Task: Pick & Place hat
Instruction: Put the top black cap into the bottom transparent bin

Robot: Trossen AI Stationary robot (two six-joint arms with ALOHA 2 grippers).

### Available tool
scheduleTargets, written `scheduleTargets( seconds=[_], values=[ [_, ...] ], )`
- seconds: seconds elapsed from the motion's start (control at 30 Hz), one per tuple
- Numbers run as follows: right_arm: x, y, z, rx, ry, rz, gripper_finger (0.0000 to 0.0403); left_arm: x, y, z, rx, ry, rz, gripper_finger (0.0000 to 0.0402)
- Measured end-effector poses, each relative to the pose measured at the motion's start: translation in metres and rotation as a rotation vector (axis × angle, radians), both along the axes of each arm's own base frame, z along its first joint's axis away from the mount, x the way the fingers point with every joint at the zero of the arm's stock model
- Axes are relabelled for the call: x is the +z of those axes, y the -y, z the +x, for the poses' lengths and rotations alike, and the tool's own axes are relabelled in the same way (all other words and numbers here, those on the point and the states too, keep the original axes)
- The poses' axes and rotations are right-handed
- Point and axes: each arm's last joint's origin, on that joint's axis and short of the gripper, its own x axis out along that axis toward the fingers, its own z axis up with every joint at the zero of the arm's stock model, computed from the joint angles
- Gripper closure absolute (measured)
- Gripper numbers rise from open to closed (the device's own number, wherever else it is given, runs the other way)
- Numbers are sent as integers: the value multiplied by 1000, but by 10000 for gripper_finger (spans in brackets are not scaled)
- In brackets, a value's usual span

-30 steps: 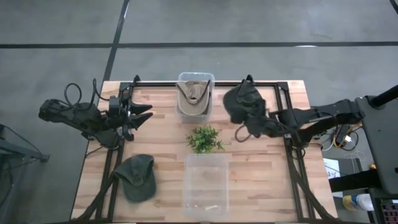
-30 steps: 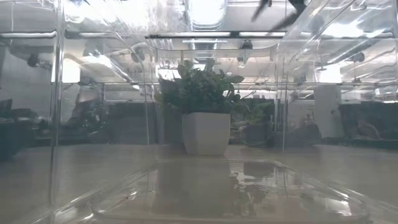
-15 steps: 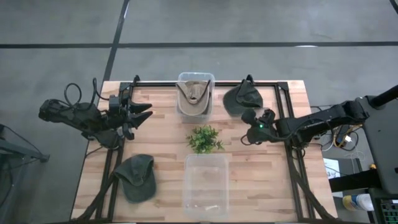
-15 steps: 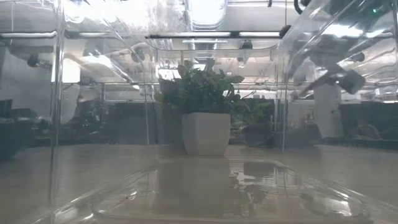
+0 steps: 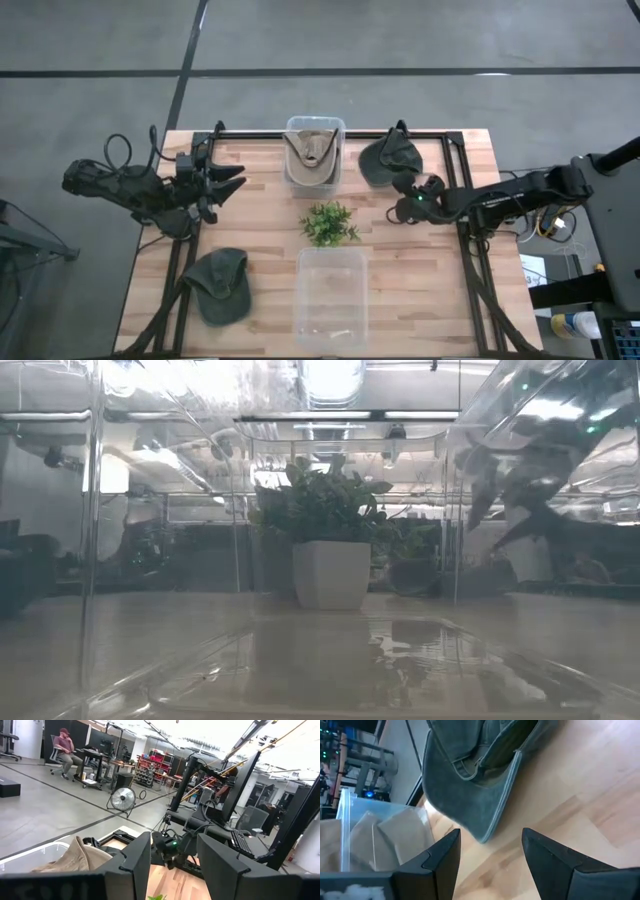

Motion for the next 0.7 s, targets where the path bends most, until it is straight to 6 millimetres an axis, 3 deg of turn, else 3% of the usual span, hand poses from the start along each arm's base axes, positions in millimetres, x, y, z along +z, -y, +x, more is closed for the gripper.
scheduleTargets(
  seconds=[0.7],
  values=[
    [-45, 46, 21, -63, 0, 79, 198, 0, -1, 0, 24, 1, -16, 248]
  ],
)
